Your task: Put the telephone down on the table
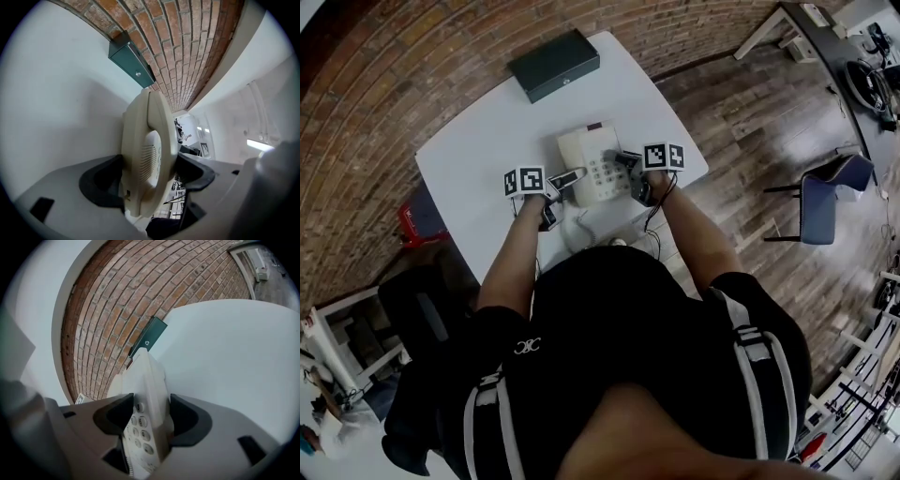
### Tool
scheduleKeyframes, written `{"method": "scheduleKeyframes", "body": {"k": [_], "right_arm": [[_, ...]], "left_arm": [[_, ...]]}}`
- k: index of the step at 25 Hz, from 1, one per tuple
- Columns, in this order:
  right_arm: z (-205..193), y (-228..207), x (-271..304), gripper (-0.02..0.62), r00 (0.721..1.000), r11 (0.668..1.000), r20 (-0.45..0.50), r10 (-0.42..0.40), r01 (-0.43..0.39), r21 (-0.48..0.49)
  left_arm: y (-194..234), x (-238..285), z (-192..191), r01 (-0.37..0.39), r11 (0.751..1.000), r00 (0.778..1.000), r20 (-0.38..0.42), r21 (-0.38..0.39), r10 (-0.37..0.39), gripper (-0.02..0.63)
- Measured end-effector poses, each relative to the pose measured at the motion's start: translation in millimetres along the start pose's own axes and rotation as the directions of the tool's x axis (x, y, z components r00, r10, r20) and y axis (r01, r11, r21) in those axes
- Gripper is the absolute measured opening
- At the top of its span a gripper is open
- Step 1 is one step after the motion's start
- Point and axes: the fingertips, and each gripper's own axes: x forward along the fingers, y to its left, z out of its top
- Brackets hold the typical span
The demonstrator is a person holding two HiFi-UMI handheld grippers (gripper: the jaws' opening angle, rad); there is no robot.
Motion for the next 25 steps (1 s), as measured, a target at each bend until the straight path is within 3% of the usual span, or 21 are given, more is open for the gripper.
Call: {"method": "scheduleKeyframes", "body": {"k": [10, 14, 17, 19, 20, 21, 23, 25], "right_arm": [[-4.0, -7.5, 3.6, 0.227, 1.000, 0.999, -0.009, 0.008, -0.008, 0.033], [-2.5, -7.1, -0.5, 0.227, 1.000, 1.000, -0.012, -0.025, 0.025, -0.018], [11.9, -6.8, -12.5, 0.227, 0.996, 0.997, 0.057, -0.064, 0.066, -0.049], [26.7, -0.9, -25.1, 0.227, 0.987, 0.993, 0.136, -0.085, 0.096, -0.074], [35.4, 4.2, -32.8, 0.225, 0.979, 0.989, 0.183, -0.095, 0.114, -0.094], [44.1, 10.3, -40.9, 0.193, 0.968, 0.983, 0.228, -0.105, 0.135, -0.121], [58.1, 26.8, -55.3, 0.047, 0.947, 0.963, 0.299, -0.117, 0.182, -0.200], [66.3, 49.1, -65.5, 0.010, 0.930, 0.933, 0.353, -0.105, 0.215, -0.287]], "left_arm": [[6.3, 1.5, 0.0, 0.001, 0.999, 1.000, 0.029, -0.033, 0.000, 0.364], [4.7, -5.7, 2.1, -0.043, 0.998, 0.996, 0.082, 0.035, 0.040, 0.364], [2.5, -21.8, 13.0, -0.112, 0.988, 0.982, 0.161, 0.106, 0.094, 0.364], [1.3, -38.2, 21.9, -0.192, 0.970, 0.960, 0.235, 0.151, 0.153, 0.360], [1.6, -47.5, 26.6, -0.246, 0.955, 0.942, 0.273, 0.167, 0.195, 0.313], [2.3, -56.7, 31.5, -0.308, 0.934, 0.919, 0.311, 0.180, 0.244, 0.221], [1.4, -74.0, 41.6, -0.429, 0.881, 0.862, 0.383, 0.200, 0.333, 0.088], [-7.9, -89.1, 51.5, -0.516, 0.826, 0.806, 0.454, 0.227, 0.379, 0.032]]}}
